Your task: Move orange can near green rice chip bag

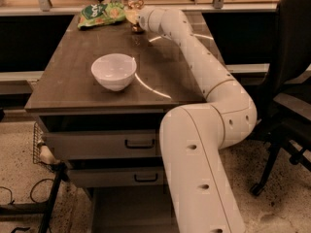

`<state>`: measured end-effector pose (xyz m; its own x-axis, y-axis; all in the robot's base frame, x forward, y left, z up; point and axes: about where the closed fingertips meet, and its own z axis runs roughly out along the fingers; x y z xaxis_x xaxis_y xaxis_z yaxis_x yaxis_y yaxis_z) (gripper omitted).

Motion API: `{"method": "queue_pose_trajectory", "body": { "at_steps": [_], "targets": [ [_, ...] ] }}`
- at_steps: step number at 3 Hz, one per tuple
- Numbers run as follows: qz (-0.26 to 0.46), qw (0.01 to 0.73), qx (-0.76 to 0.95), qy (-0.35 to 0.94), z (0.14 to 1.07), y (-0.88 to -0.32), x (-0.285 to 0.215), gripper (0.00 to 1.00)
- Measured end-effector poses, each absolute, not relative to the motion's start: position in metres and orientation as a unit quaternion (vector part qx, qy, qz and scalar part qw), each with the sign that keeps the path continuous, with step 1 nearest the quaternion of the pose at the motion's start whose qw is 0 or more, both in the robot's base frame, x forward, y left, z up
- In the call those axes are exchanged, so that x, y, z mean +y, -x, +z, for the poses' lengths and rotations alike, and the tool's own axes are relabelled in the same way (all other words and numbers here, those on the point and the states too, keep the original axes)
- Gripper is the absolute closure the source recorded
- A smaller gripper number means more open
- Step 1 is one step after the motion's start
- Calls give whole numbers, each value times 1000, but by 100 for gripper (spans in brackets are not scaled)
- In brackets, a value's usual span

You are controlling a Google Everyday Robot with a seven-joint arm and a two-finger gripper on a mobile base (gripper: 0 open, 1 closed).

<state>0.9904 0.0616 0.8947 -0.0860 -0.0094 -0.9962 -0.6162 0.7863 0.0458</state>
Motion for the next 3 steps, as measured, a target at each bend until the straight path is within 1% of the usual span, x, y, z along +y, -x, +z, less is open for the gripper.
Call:
{"method": "queue_pose_trajectory", "body": {
  "at_steps": [1, 2, 3],
  "targets": [
    [240, 644, 696, 209, 889, -995, 62, 100],
    [241, 643, 696, 210, 888, -995, 65, 83],
    [242, 643, 696, 210, 887, -995, 67, 60]
  ]
}}
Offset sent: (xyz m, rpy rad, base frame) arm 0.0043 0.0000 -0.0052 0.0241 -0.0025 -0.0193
